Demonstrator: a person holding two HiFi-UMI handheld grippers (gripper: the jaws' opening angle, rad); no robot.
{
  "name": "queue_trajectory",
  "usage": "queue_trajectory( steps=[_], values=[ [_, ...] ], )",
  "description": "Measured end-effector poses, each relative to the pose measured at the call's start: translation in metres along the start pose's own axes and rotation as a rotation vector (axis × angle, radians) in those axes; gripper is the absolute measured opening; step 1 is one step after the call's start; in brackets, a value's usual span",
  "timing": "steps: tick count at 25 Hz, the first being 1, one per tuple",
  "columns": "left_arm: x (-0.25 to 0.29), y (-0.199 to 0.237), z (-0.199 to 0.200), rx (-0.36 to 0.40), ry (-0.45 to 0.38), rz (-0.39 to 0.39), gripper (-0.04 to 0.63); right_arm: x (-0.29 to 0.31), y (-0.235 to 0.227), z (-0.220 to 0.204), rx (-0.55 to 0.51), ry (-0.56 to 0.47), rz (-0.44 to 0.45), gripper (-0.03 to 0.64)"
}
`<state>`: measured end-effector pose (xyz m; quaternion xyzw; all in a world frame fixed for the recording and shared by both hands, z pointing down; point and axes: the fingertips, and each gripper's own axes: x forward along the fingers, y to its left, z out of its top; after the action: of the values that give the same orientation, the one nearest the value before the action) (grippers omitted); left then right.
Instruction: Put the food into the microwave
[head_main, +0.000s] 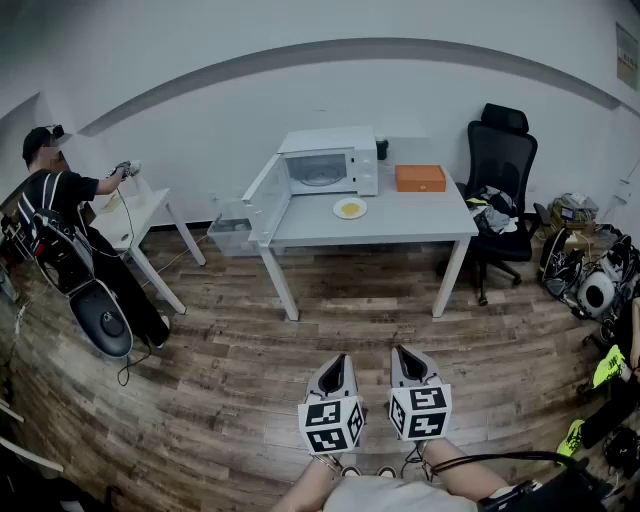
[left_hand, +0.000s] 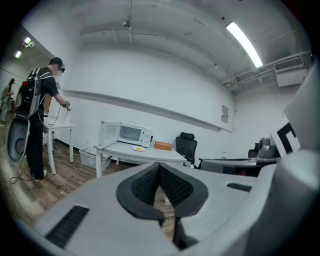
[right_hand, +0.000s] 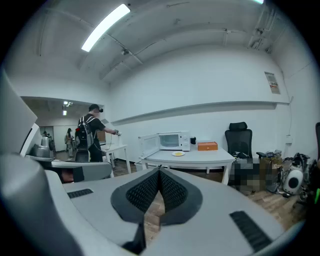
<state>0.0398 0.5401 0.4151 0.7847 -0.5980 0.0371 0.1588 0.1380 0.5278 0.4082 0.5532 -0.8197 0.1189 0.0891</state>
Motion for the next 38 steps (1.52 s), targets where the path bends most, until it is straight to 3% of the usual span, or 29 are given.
queue_trajectory(
  steps=[17, 31, 38],
  values=[
    [-0.004, 0.002, 0.0, 0.011, 0.001, 0.009, 0.002, -0.003, -0.002, -0.005, 0.018, -0.009, -0.004, 0.015],
    [0.008, 0.054, 0.013, 0.063, 0.011, -0.01, 0.003, 0.036, 0.014, -0.007, 0.06, 0.007, -0.064, 0.015],
    [0.025, 0.071, 0.006, 0.046, 0.048, -0.016, 0.002, 0.054, 0.012, -0.013, 0.063, 0.039, -0.096, 0.015]
  ],
)
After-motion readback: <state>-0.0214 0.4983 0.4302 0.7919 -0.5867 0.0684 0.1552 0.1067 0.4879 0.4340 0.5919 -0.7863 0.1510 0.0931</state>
